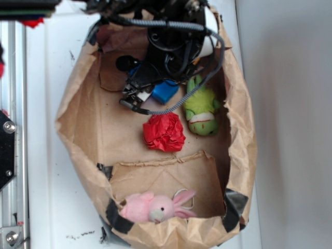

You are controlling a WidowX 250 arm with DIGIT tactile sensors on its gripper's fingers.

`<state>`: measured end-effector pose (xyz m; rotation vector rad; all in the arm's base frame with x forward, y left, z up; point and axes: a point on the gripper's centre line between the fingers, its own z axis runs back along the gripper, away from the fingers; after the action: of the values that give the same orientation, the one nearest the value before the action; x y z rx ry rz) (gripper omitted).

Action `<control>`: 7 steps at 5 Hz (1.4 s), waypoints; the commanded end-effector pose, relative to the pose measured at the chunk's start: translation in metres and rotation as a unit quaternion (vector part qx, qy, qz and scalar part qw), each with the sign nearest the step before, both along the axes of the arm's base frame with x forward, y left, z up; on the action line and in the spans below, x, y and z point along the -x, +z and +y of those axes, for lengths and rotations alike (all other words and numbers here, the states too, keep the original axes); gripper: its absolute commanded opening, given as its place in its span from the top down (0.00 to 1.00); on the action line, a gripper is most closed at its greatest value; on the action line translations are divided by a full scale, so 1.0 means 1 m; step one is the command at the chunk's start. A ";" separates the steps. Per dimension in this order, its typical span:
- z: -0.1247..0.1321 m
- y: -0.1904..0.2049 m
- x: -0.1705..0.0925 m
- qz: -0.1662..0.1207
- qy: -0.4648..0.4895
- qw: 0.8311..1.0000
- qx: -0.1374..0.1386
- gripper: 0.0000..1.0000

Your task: Grab the blue block.

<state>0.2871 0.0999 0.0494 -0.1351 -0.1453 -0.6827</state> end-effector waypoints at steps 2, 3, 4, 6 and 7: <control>-0.014 0.102 0.014 -0.095 0.166 0.980 0.059 1.00; -0.040 0.118 0.006 -0.118 0.253 0.960 -0.009 1.00; -0.060 0.122 0.000 -0.124 0.291 0.947 -0.059 1.00; -0.090 0.133 -0.004 -0.063 0.360 0.926 -0.090 1.00; -0.087 0.135 -0.005 -0.061 0.364 0.927 -0.067 1.00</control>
<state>0.2792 0.0112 0.1640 0.0913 -0.1662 0.0254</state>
